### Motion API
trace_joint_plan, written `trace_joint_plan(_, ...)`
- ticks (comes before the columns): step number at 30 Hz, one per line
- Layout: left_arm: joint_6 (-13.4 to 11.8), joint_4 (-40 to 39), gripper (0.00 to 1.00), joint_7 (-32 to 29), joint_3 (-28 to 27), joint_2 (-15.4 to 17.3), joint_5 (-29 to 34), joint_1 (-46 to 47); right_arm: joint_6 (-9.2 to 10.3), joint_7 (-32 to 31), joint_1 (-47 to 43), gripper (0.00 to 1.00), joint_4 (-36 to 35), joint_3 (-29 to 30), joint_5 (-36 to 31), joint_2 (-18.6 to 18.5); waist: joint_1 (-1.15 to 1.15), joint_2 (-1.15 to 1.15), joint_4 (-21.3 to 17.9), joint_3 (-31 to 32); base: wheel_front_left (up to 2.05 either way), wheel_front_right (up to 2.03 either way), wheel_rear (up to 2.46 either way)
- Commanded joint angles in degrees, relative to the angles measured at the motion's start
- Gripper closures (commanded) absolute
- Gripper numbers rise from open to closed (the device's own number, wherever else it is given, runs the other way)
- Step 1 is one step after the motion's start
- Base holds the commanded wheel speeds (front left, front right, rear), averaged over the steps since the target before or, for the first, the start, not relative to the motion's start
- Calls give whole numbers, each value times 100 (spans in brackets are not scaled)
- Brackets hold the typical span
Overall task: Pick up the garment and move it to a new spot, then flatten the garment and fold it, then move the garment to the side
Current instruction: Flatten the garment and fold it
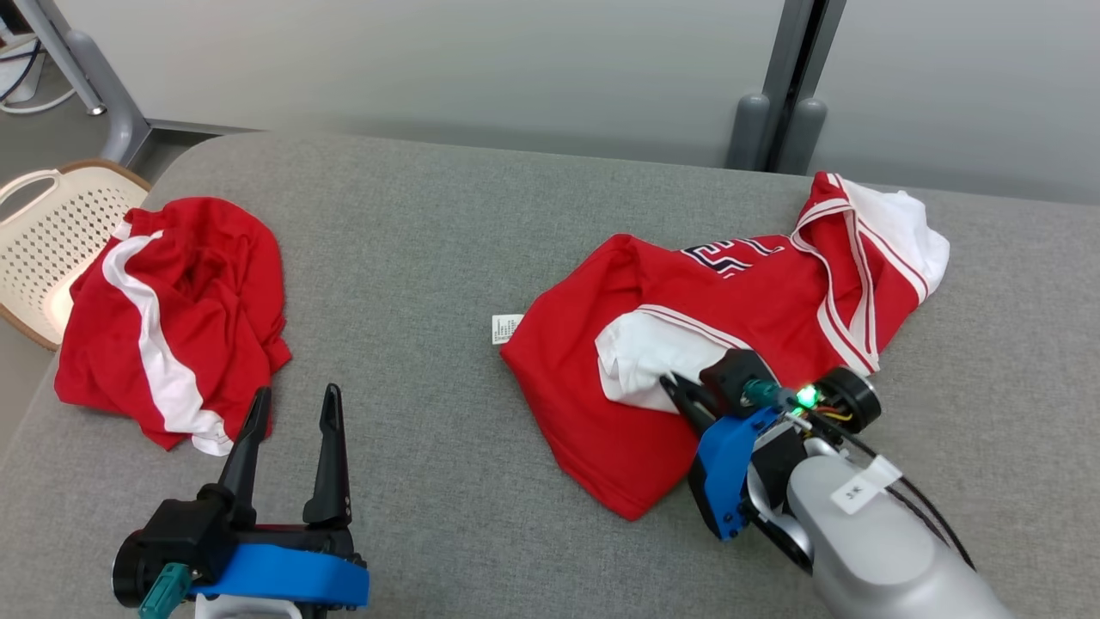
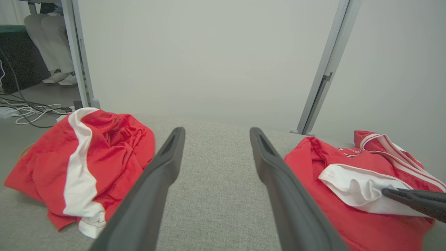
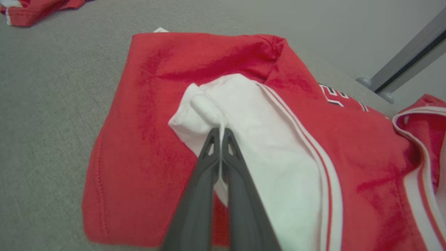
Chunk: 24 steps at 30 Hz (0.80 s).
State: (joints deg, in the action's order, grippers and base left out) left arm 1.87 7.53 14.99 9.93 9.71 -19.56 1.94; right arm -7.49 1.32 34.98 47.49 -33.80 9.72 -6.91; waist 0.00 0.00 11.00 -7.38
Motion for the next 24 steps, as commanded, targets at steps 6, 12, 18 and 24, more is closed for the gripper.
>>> trace_joint_plan(6, -45, -30, 0, 28, -92, 38, 5, -155, -1, 211, -471, 100, -750, 866, 351, -302, 0, 0, -148, 190, 0, 0, 0)
trace_joint_plan(12, -85, -92, 0, 28, -167, 99, -12, -293, -1, -144, -1569, 100, -2223, 2428, -39, -539, 0, 0, -490, 300, 0, 0, 0)
trace_joint_plan(18, -91, -155, 0, 27, -171, 114, -34, -266, -1, -646, -2672, 100, -3838, 3718, -397, -264, 0, 0, -837, 268, 0, 0, 0)
trace_joint_plan(24, -87, -139, 0, 27, -123, 108, -21, -162, -1, -921, -3230, 100, -4734, 4374, -762, 29, 0, 0, -1038, 241, 0, 0, 0)
